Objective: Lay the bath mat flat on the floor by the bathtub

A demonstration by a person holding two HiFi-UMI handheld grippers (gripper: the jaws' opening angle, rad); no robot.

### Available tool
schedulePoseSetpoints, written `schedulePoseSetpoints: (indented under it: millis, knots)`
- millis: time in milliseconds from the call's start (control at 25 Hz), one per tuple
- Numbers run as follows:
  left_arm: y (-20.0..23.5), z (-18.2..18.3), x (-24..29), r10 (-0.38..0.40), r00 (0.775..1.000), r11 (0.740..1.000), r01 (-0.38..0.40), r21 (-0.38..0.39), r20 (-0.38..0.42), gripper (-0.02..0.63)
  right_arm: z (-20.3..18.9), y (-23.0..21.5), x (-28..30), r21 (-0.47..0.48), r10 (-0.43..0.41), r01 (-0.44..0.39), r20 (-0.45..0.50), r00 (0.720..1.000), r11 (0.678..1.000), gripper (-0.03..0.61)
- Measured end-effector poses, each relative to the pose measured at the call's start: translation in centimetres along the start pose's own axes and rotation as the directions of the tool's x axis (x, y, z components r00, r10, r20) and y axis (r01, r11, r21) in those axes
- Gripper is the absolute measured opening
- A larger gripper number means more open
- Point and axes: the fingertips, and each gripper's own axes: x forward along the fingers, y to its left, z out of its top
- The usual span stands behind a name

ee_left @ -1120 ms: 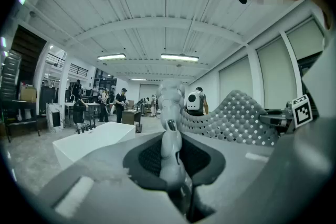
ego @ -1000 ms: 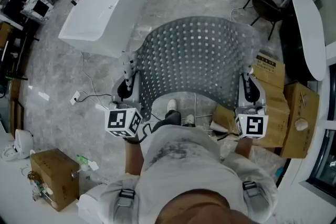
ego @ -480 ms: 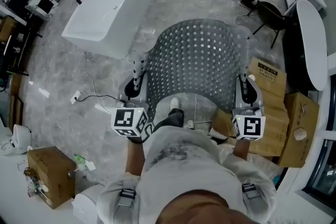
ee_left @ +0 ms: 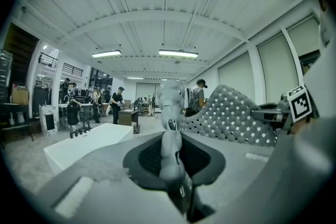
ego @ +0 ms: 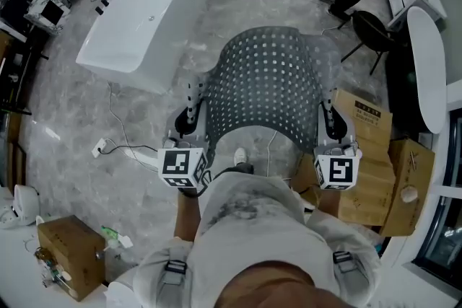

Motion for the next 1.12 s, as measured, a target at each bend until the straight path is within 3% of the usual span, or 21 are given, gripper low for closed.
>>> schedulePoseSetpoints:
  millis: [320,600,1120]
  knots:
    - [5.1,1.4,4.9,-0.021,1.000,1.000,0.021,-0.001,0.005,0.049,0.9,-0.1,5.6,-0.006,-0.043,0.043,-0.013,0.999,0.999,0.044]
    - [5.1,2.3,10.7,-0.034,0.999,0.999,0.034,-0.002,-0.010,0.049,0.2,-3.6,10.4,-0.008,-0.033,0.033,-0.024,0.999,0.999,0.045]
    - [4.6,4.8,27.5,0.042,0.998,0.999,-0.041,0.011,-0.046,0.049,-2.3,-13.6,26.4,-0.006,0.101,-0.101,-0.013,0.995,0.995,0.045]
